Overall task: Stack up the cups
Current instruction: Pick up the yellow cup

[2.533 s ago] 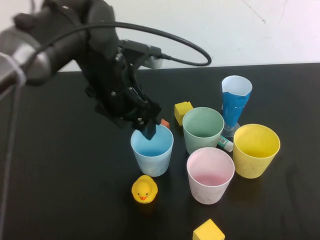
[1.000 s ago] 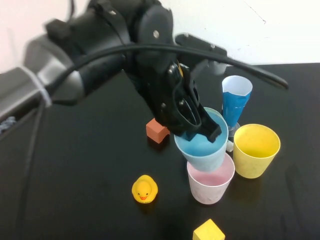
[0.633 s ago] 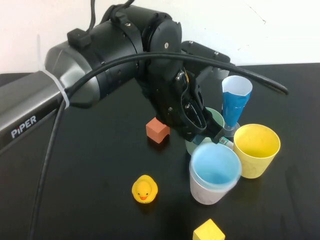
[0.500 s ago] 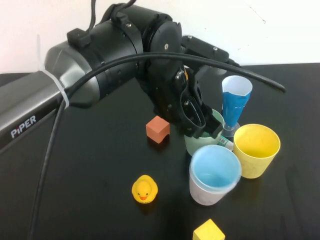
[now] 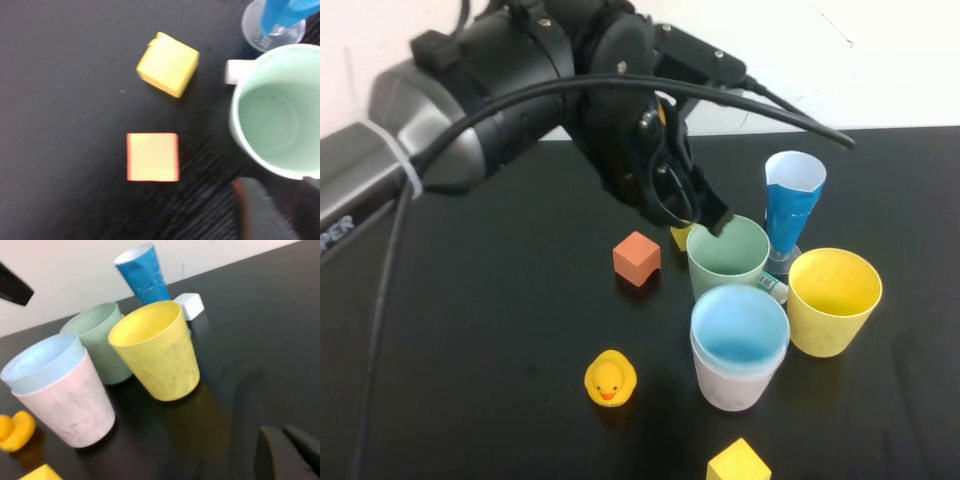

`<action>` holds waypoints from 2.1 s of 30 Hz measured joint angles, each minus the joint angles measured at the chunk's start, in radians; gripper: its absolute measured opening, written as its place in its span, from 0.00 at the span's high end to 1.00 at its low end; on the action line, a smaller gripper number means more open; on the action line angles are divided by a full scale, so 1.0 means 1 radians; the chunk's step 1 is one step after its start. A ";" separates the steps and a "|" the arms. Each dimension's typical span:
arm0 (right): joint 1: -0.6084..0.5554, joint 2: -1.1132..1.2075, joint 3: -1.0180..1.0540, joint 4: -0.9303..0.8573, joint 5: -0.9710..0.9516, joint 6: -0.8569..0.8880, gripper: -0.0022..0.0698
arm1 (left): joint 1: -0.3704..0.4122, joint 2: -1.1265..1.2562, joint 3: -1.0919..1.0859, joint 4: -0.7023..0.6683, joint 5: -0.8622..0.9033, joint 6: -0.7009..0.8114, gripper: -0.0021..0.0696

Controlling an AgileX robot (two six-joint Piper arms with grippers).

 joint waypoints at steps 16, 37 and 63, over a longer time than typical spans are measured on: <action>0.000 0.601 -0.565 -0.154 0.412 -0.391 0.97 | 0.011 -0.475 0.489 0.021 -0.189 0.022 0.97; 0.268 1.350 -1.342 -0.554 0.830 -0.291 0.97 | 0.011 -1.157 1.082 -0.031 -0.234 -0.073 0.97; 0.370 1.809 -1.601 -0.736 0.834 -0.100 0.32 | 0.011 -1.168 1.086 0.013 -0.220 -0.066 0.97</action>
